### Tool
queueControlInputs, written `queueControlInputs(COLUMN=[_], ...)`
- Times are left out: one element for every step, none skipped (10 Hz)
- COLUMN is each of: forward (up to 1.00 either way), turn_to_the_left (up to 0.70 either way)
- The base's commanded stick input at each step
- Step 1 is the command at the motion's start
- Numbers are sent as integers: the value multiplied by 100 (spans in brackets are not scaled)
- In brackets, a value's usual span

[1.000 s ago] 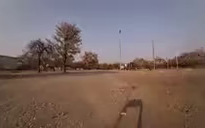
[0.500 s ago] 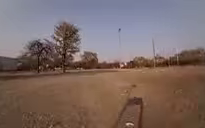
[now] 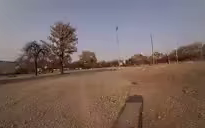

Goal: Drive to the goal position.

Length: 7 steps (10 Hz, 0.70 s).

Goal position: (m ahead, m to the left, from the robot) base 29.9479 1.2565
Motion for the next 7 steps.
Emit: queueControlInputs(forward=[70, 70, 70, 70, 70, 70, 70], turn_to_the_left=[0, 0, 0, 0, 0, 0, 0])
